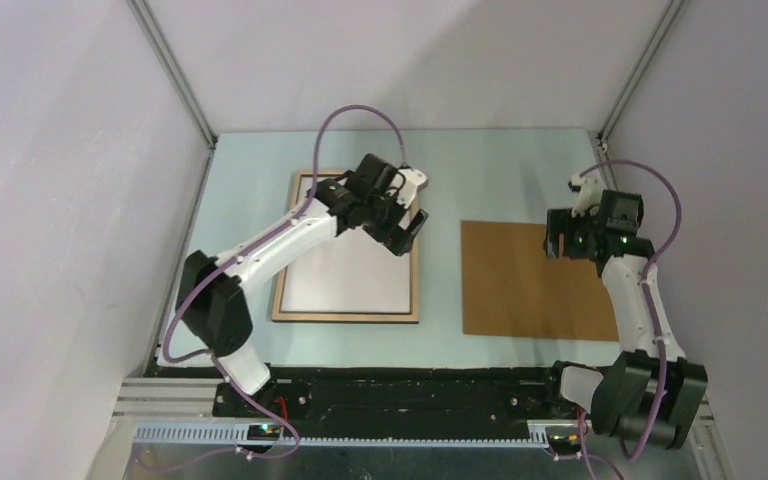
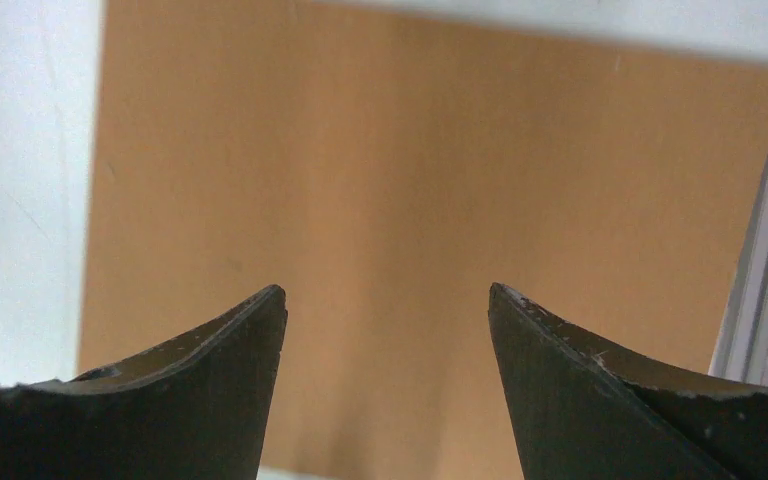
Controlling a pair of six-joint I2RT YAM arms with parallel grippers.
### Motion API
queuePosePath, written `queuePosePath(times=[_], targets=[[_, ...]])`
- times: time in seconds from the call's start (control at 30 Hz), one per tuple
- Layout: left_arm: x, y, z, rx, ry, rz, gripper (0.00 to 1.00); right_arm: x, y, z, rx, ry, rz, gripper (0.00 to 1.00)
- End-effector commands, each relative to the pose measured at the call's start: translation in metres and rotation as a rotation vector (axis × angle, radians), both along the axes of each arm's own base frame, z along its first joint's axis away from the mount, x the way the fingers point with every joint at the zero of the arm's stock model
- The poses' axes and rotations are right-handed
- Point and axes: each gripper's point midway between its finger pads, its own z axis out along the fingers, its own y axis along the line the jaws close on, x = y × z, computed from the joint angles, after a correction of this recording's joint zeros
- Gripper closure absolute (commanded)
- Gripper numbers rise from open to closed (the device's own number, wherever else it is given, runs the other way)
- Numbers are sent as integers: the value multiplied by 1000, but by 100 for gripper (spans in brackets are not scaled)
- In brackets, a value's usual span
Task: Put the photo into the frame
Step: Adjust the photo frame item at the center of the board.
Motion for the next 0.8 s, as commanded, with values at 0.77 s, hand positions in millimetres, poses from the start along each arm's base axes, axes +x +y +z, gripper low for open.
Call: queuePosePath(times=[0.77], targets=[[-39, -168, -88, -75, 290, -199, 2, -181, -130, -81, -66, 359, -149, 26]])
